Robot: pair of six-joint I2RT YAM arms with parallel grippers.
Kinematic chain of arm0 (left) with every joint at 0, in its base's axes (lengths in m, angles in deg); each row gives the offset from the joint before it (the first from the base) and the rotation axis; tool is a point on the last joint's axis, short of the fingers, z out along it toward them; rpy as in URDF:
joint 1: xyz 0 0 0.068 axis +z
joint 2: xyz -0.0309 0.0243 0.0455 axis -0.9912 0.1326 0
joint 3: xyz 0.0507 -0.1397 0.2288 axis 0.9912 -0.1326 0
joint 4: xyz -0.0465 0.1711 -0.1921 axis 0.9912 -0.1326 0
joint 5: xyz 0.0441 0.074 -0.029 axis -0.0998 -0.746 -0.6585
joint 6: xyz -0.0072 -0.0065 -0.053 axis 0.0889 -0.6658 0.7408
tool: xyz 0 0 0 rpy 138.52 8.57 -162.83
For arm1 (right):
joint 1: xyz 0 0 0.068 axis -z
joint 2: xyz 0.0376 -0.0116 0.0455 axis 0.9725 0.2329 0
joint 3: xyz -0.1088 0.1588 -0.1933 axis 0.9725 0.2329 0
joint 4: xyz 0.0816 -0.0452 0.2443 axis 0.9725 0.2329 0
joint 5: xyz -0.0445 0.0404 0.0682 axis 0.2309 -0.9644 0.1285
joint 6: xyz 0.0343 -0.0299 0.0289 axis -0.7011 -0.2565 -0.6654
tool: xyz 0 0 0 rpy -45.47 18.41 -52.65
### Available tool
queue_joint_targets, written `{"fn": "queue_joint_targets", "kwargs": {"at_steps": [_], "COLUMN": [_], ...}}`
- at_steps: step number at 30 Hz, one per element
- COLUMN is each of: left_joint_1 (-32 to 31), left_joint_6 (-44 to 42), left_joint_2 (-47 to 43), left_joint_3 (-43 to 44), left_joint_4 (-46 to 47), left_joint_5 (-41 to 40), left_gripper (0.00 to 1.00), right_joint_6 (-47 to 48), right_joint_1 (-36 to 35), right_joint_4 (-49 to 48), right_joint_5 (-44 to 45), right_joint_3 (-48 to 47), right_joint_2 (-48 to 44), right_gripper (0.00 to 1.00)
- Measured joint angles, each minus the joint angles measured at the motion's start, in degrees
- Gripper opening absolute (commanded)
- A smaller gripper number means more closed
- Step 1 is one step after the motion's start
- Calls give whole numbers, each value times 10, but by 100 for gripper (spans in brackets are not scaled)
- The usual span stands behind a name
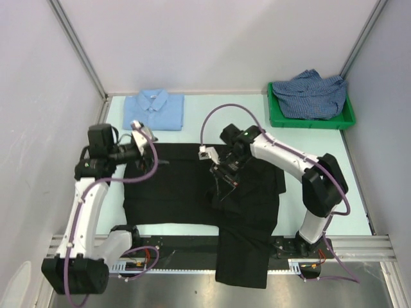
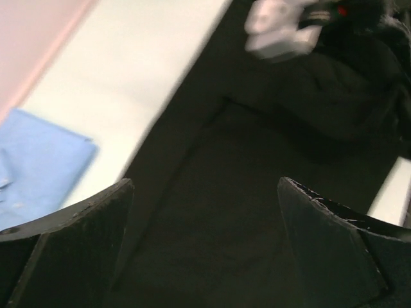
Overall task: Fold and stack the long sleeve shirts
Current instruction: Fold the shirt
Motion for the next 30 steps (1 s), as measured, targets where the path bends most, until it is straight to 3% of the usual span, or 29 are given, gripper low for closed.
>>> {"fn": "queue_joint_targets", "kwargs": {"at_steps": [2,3,6,8,12,13,18,23,27,30], "left_joint_1": [-18,-25,-41,-57,-144,-184,-416,-611,-719,-765], "left_joint_6": [-26,-32,-50,-67,-100,-100,-72,3,53,77], "left_joint_2": [-43,-60,-109,-125,-126,-124,-60,38,99,139], "left_joint_3": [-53,-70,-116,-132,-134,-134,-134,-144,-156,-158], "left_joint_4": [-9,-16,-35,-54,-94,-102,-99,-21,60,112], "left_joint_5": [0,1,-1,-15,-59,-79,-169,-274,-367,-427], "left_gripper": [99,97,95,93,83,81,82,87,84,81], "right_joint_6": [-30,-50,-113,-136,-144,-143,-130,-137,-146,-156], "right_joint_1": [-24,-34,-40,-25,37,58,134,162,200,224], "right_joint_4": [-10,-17,-50,-65,-83,-82,-98,-121,-152,-187], "right_joint_5": [-21,-33,-64,-74,-85,-83,-60,-40,-28,-13], "right_joint_3": [-3,-8,-57,-87,-127,-127,-63,30,60,95], "right_joint_2": [12,21,67,91,124,125,124,125,121,97], "right_gripper": [66,79,80,76,48,45,35,29,26,22]}}
